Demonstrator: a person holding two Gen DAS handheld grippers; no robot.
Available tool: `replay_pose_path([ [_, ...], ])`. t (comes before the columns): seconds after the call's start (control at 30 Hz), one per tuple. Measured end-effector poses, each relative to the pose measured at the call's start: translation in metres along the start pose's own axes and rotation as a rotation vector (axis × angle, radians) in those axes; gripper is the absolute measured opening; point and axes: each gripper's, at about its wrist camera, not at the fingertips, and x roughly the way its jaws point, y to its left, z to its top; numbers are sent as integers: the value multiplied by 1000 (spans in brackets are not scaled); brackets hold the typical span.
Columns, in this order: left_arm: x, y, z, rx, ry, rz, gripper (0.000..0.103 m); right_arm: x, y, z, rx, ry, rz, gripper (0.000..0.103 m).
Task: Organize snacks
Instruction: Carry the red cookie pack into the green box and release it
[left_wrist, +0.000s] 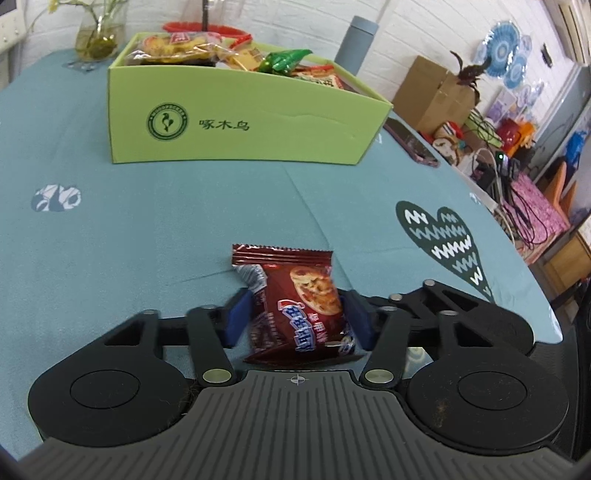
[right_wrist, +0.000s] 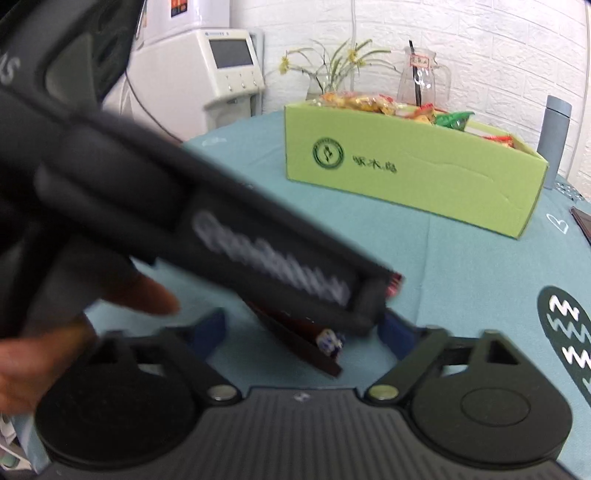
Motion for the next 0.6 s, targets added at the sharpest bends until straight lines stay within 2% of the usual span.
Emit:
replay_pose_path([
  [0.07,-4,2,1,-18,-5,-13,28,-2,-5,4,26,0,-3,68],
  [0.2,-11,1,6,-34,-39,-14,28,-9,-8,14,8,-17,8,68],
  [0.47,-2,-2,16,-54,-16,7,28,-5,-18,16,34,-24,34,69],
  [0.6,-2,-11,44,-42,-40,-9,28,-12,-22,22,27,-63,19,70],
])
